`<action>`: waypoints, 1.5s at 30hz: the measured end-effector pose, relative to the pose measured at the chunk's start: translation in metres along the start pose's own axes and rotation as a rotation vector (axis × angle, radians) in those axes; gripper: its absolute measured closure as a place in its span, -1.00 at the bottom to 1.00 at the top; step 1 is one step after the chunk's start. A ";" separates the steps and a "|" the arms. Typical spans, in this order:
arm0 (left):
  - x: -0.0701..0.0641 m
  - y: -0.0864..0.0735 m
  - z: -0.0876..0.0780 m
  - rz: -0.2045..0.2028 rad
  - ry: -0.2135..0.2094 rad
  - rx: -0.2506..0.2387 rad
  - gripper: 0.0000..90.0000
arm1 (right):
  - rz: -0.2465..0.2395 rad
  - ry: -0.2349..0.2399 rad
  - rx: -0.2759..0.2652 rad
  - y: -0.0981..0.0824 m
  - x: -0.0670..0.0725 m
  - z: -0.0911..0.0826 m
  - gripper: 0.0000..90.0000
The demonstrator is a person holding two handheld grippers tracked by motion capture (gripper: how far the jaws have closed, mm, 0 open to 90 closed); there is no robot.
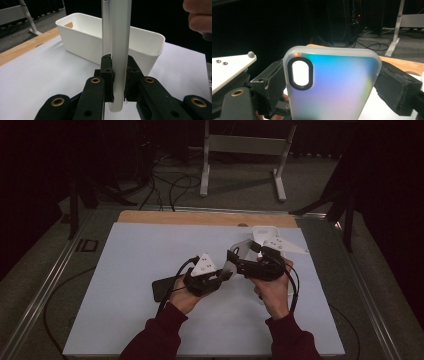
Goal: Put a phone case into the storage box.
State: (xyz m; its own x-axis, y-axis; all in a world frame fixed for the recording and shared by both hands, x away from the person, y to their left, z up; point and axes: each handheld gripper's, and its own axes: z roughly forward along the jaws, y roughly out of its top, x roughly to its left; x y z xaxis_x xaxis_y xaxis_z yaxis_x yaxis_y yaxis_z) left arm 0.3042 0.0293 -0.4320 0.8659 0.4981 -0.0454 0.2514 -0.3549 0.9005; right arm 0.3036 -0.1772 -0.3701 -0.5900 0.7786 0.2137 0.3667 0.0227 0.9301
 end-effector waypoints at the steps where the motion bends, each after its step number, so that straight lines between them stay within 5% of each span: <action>1: 0.000 0.000 0.000 -0.001 -0.002 0.000 0.80 | -0.006 -0.001 0.005 0.000 0.000 0.000 -0.65; 14: 0.001 0.000 -0.003 0.007 0.017 0.006 0.77 | -0.015 0.024 0.016 0.002 -0.001 -0.001 -0.62; 23: 0.013 -0.006 -0.019 -0.024 0.035 0.016 0.28 | -0.046 0.003 -0.009 0.006 -0.004 -0.004 -0.62; 35: 0.031 -0.017 -0.048 -0.076 0.180 0.016 -0.45 | -0.041 -0.025 -0.032 0.014 -0.012 -0.008 -0.62; 45: 0.049 -0.031 -0.072 -0.131 0.263 0.020 -0.72 | -0.064 -0.035 -0.035 0.021 -0.016 -0.010 -0.62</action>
State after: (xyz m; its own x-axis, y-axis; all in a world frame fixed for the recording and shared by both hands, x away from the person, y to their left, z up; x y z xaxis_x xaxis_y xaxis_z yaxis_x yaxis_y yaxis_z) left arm 0.3075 0.1222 -0.4312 0.6842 0.7279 -0.0451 0.3645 -0.2878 0.8856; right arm 0.3140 -0.1956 -0.3514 -0.5854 0.7980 0.1432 0.3029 0.0515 0.9516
